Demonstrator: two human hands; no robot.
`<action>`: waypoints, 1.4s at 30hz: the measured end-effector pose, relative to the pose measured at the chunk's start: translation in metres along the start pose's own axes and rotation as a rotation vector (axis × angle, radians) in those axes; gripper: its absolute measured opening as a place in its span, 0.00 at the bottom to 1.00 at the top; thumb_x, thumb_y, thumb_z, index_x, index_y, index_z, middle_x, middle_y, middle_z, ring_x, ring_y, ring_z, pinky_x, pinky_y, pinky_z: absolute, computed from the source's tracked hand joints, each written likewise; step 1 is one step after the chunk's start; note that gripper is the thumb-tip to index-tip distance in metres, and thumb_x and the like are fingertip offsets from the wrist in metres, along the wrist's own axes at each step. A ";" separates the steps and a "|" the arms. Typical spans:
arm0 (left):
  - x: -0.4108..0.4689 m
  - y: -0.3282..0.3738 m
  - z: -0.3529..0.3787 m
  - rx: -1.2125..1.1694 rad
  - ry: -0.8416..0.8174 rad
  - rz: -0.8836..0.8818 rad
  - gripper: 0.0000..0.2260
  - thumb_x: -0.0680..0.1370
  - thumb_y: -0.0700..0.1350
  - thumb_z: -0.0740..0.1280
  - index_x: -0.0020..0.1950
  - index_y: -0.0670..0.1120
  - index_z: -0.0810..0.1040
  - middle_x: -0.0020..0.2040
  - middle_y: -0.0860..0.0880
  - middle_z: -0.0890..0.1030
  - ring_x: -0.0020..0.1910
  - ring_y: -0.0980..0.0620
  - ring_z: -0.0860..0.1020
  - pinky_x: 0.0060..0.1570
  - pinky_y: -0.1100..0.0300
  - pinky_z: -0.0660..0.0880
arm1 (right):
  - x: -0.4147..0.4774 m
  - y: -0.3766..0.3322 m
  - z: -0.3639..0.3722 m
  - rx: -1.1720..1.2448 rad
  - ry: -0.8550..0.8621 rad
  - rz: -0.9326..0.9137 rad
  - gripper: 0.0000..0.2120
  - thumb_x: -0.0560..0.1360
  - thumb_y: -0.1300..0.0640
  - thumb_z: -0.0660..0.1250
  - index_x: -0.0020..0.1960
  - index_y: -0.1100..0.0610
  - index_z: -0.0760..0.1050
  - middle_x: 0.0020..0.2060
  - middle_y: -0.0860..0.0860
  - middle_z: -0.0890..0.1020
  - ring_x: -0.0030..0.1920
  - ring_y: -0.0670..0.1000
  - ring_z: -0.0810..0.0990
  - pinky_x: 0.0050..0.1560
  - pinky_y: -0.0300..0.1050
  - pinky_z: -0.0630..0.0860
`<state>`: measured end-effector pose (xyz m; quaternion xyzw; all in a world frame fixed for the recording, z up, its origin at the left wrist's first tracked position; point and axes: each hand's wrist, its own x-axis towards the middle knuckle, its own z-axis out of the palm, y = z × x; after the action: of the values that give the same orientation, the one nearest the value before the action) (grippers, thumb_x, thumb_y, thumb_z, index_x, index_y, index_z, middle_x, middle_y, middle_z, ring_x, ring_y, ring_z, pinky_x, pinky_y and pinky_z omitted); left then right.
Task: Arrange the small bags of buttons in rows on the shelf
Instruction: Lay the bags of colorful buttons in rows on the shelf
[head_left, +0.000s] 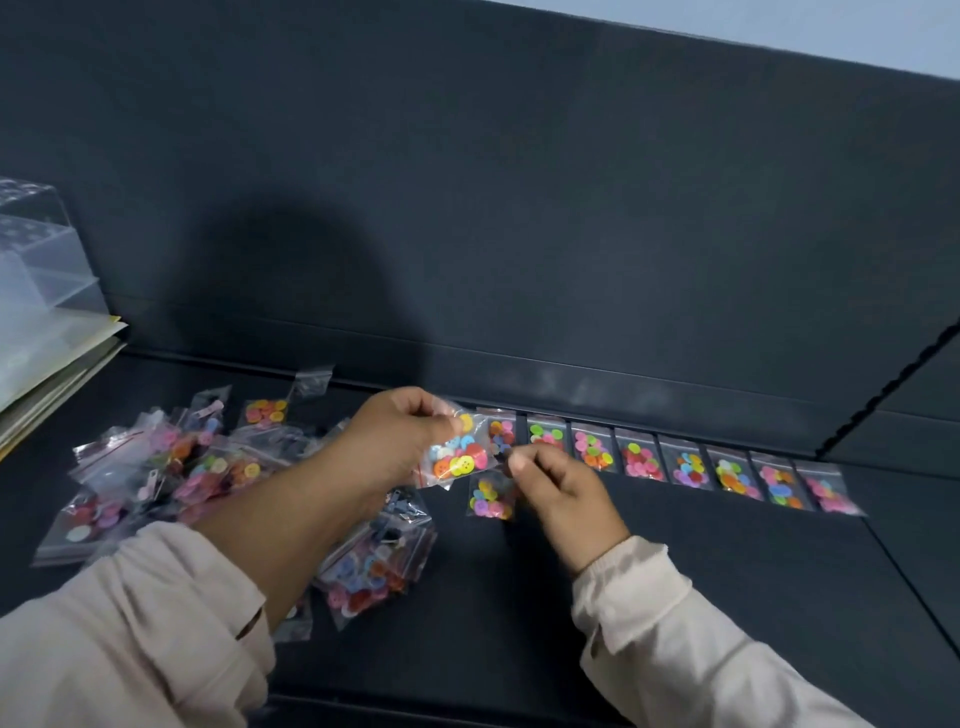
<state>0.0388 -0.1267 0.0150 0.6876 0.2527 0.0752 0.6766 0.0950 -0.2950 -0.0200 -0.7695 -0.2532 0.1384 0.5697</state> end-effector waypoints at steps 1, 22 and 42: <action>-0.001 0.000 0.005 -0.005 -0.008 -0.001 0.06 0.73 0.40 0.71 0.38 0.46 0.76 0.36 0.46 0.79 0.35 0.48 0.78 0.36 0.54 0.76 | 0.002 -0.007 0.001 0.152 -0.001 0.069 0.05 0.77 0.60 0.63 0.42 0.57 0.76 0.35 0.52 0.76 0.35 0.45 0.75 0.36 0.34 0.74; -0.003 -0.008 0.030 -0.077 0.004 -0.098 0.04 0.76 0.43 0.69 0.42 0.46 0.77 0.41 0.47 0.81 0.38 0.51 0.79 0.35 0.59 0.75 | -0.011 0.034 -0.049 -0.620 0.111 -0.004 0.05 0.69 0.56 0.72 0.45 0.53 0.79 0.41 0.47 0.77 0.43 0.49 0.76 0.45 0.35 0.68; -0.004 -0.009 0.030 -0.063 0.020 -0.107 0.04 0.77 0.42 0.68 0.42 0.46 0.77 0.42 0.46 0.82 0.39 0.50 0.79 0.35 0.59 0.75 | -0.030 0.040 -0.039 -1.091 -0.380 -0.048 0.48 0.63 0.24 0.33 0.76 0.50 0.39 0.75 0.45 0.38 0.73 0.44 0.33 0.71 0.43 0.32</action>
<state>0.0461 -0.1554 0.0056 0.6506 0.2935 0.0536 0.6984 0.0991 -0.3516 -0.0474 -0.9076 -0.4033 0.1105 0.0379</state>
